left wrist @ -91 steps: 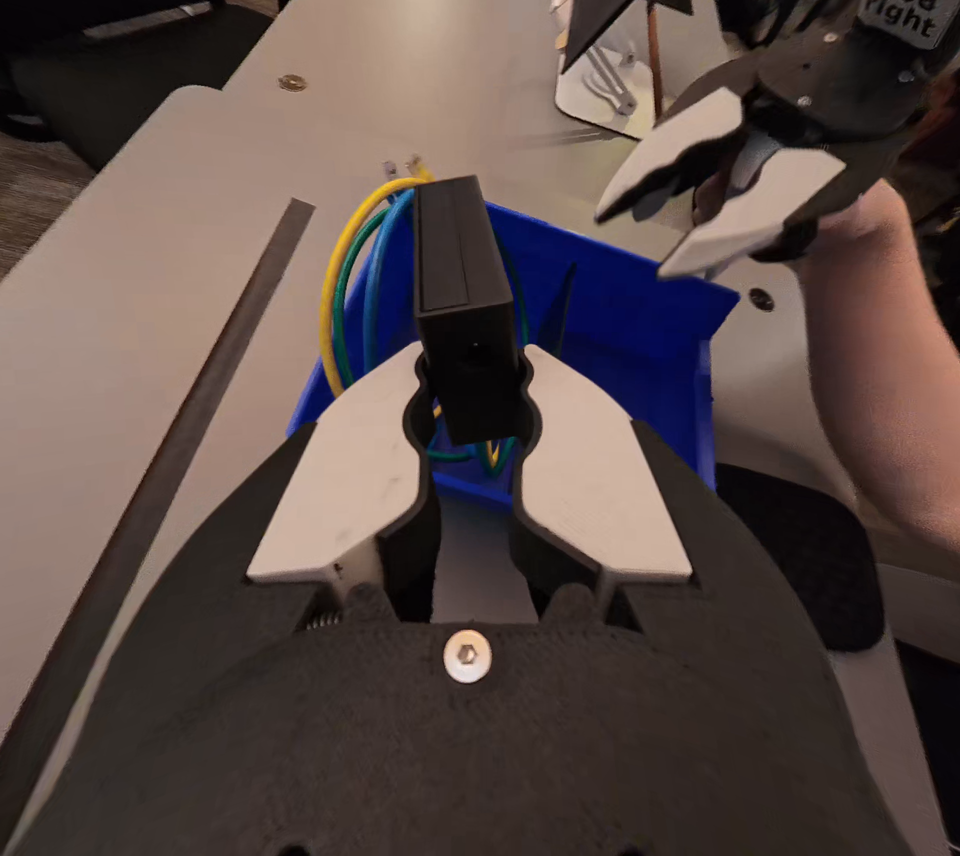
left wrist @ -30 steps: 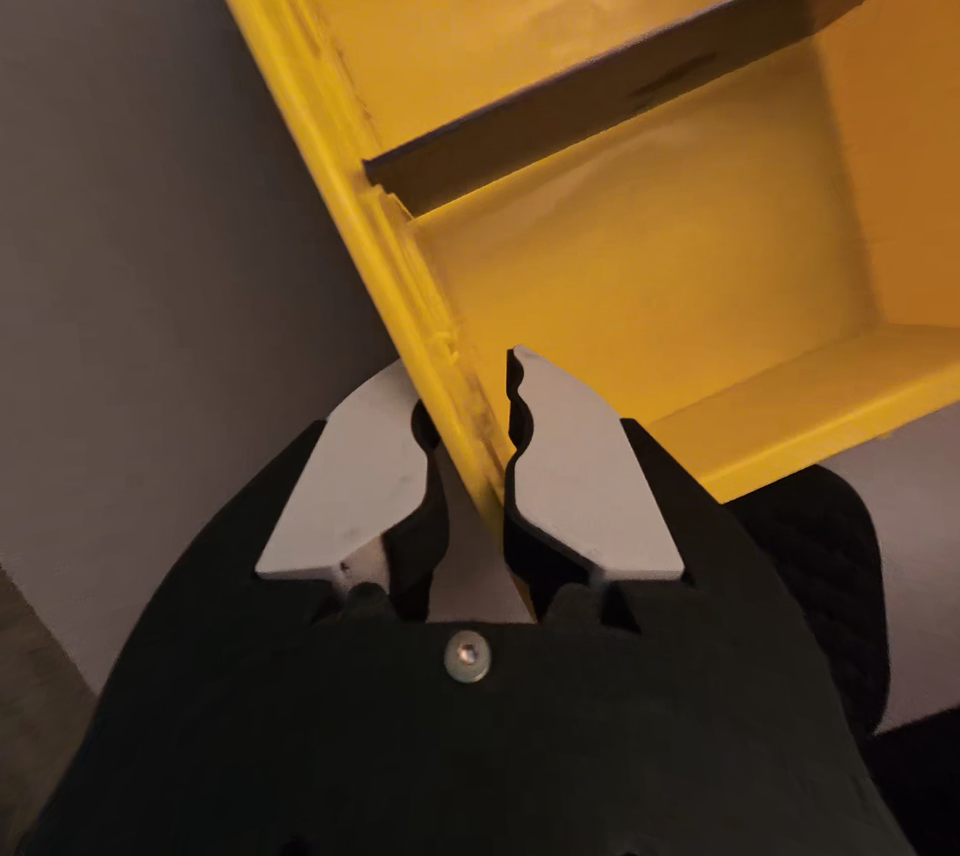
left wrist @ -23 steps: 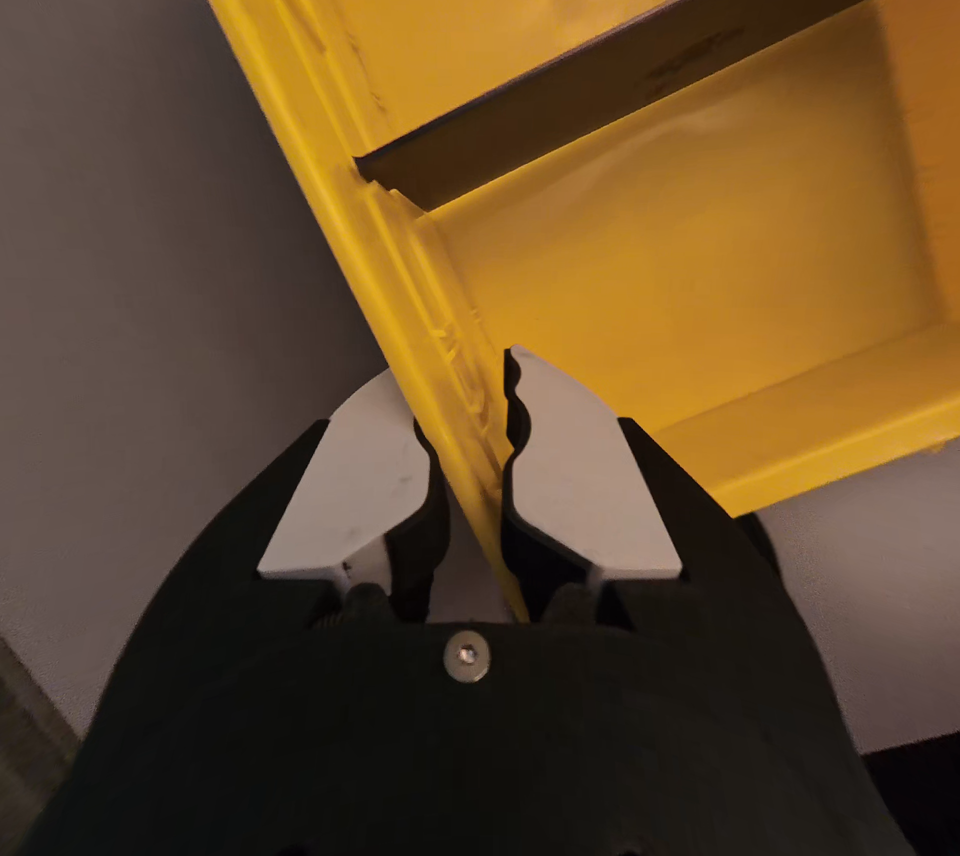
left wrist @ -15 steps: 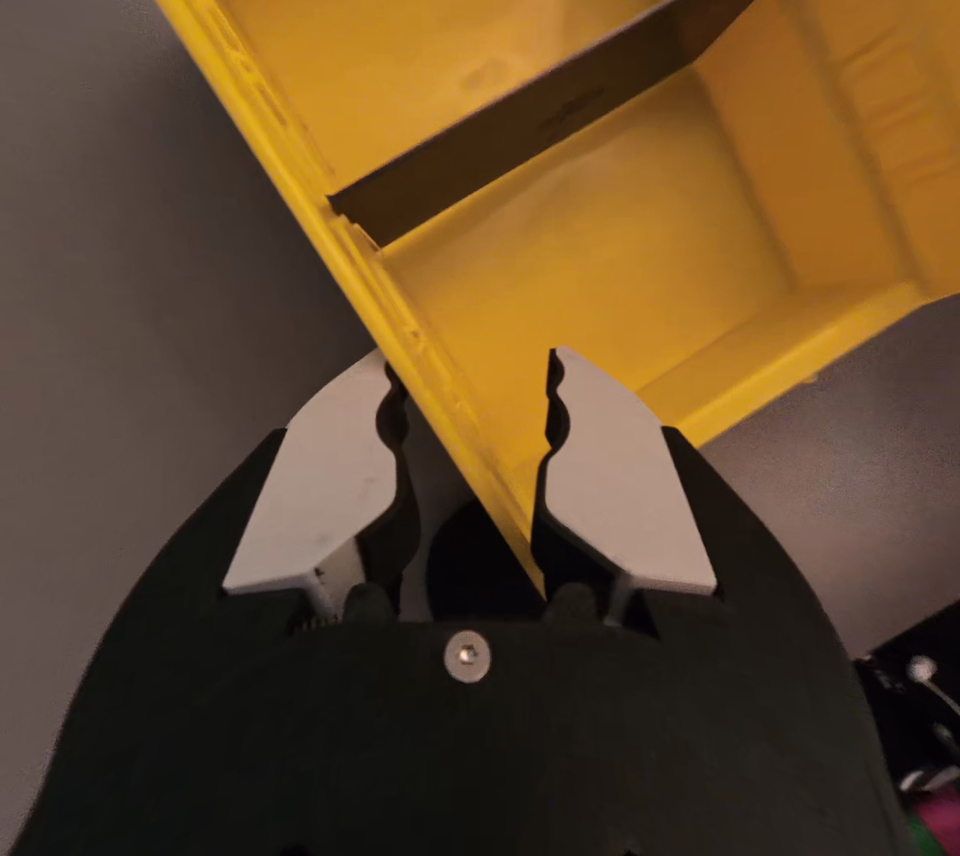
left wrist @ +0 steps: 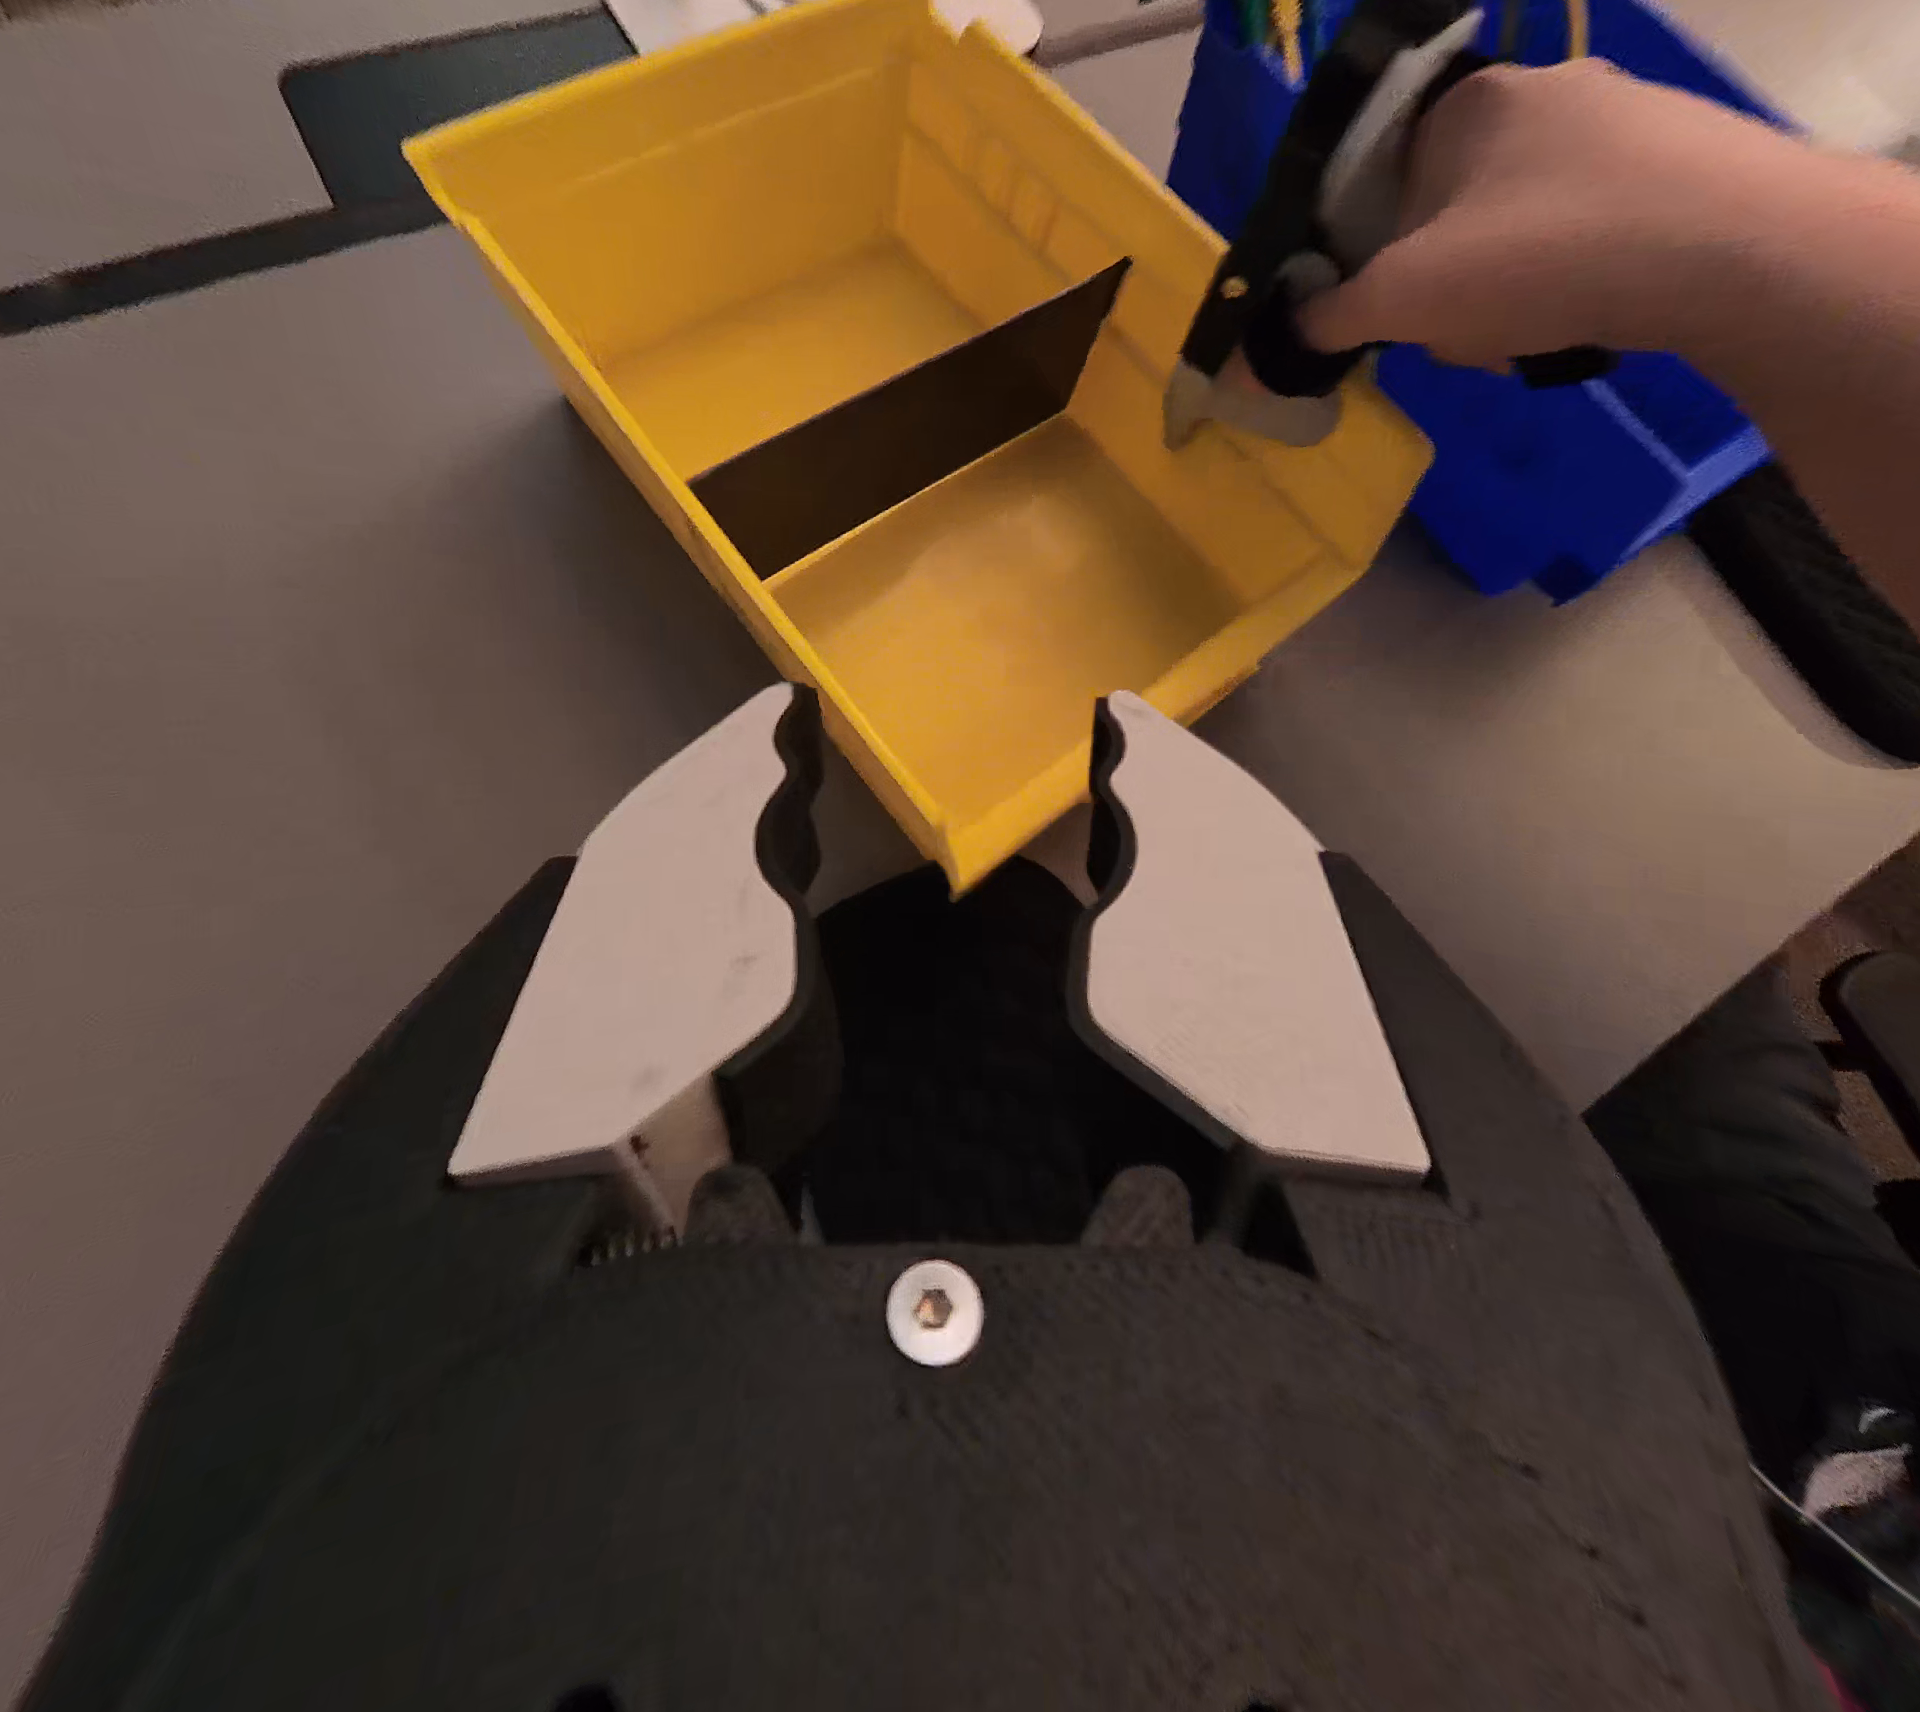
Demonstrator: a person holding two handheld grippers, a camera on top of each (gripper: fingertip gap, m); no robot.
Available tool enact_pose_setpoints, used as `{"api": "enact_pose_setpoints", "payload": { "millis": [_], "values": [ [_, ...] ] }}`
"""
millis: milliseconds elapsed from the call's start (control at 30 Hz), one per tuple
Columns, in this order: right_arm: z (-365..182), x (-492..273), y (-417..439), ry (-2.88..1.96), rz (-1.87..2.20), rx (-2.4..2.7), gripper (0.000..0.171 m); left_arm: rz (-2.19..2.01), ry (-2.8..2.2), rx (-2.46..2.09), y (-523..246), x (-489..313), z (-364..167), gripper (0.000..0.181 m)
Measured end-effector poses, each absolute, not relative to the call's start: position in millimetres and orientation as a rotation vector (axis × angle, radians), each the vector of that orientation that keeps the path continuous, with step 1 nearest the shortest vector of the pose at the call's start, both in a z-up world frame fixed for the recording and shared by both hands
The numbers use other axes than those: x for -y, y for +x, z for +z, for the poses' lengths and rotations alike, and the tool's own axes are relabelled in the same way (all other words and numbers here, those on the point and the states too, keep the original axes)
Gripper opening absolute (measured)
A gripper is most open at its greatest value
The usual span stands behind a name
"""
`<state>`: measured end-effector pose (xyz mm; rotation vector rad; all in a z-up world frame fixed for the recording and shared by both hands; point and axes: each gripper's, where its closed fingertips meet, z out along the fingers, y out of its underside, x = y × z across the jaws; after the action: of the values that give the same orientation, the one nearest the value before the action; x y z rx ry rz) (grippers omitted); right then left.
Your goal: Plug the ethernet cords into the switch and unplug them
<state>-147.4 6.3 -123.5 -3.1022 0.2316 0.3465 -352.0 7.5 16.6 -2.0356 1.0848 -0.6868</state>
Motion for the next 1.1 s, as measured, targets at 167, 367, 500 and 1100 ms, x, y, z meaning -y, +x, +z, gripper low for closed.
{"api": "enact_pose_setpoints", "payload": {
  "millis": [167,367,500,1100],
  "values": [
    [-95.1,-1.7,-165.9,-3.141,0.533,-0.171,0.007,-0.711,-1.894,-0.965,-383.1,24.7,65.9,0.056],
    [-11.0,-1.4,-178.8,-2.981,0.738,0.086,0.006,-0.507,-1.840,-0.616,-441.4,39.5,100.1,0.083],
    [82.5,25.2,-125.1,-2.823,0.721,0.123,0.006,-0.696,-1.812,-0.628,-403.8,65.4,98.4,0.093],
    [-0.2,325.6,269.6,-2.660,0.077,-1.174,0.005,-0.952,-2.533,-1.383,-50.2,74.9,-99.0,0.070]
  ]
}}
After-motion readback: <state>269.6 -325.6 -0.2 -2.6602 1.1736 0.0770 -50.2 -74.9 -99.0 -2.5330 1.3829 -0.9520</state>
